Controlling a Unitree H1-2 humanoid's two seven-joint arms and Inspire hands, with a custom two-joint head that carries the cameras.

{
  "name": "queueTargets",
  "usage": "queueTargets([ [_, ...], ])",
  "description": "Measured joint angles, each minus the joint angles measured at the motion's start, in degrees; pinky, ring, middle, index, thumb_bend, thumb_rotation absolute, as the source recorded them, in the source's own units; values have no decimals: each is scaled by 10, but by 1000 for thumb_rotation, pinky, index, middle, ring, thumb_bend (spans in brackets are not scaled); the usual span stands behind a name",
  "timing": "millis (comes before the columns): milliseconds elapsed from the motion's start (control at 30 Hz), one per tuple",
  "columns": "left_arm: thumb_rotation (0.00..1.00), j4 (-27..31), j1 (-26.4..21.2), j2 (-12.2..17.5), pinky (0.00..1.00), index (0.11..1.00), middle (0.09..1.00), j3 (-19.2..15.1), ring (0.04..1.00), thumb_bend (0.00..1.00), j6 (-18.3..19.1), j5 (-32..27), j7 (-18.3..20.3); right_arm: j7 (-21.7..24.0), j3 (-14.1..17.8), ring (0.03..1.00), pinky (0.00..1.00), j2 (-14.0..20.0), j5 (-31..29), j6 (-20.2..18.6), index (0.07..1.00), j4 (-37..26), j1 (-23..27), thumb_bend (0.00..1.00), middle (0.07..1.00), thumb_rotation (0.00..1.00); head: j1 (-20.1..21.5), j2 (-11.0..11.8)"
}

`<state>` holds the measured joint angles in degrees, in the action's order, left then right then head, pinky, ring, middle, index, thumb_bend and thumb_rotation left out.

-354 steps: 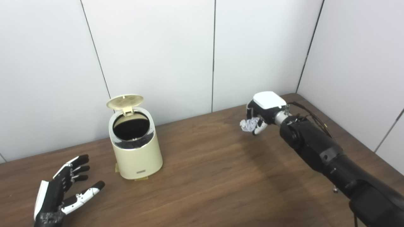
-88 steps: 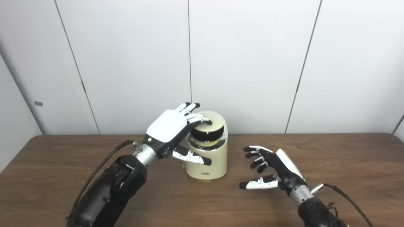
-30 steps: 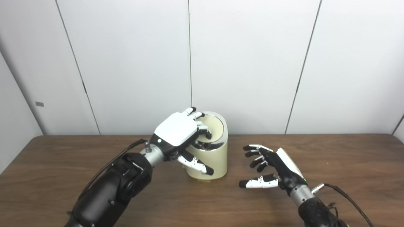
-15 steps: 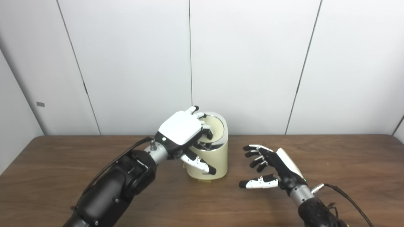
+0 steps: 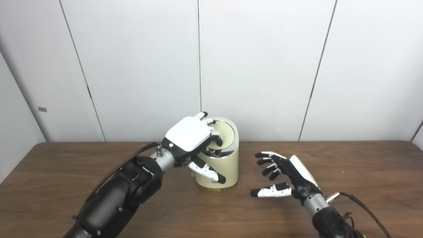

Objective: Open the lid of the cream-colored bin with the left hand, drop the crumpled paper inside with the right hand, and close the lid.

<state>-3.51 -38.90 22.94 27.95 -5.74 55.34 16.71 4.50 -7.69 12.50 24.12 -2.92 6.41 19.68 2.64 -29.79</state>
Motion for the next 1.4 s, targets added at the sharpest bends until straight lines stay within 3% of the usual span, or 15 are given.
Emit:
queueTargets([
  [200,616,5,24,3,1000,727,734,-33,914,950,-11,-35,-17,-1,0,602,507,0,0,0,772,0,0,829,715,274,-2,2],
  [400,658,16,45,7,1000,771,763,-51,923,935,-15,-41,-27,-2,1,605,511,0,0,0,774,1,0,838,716,297,-4,4],
  [1400,653,6,73,-1,996,788,771,-85,905,911,-35,-41,-83,-12,2,586,488,-2,-2,1,770,4,0,836,720,247,-4,-2],
])
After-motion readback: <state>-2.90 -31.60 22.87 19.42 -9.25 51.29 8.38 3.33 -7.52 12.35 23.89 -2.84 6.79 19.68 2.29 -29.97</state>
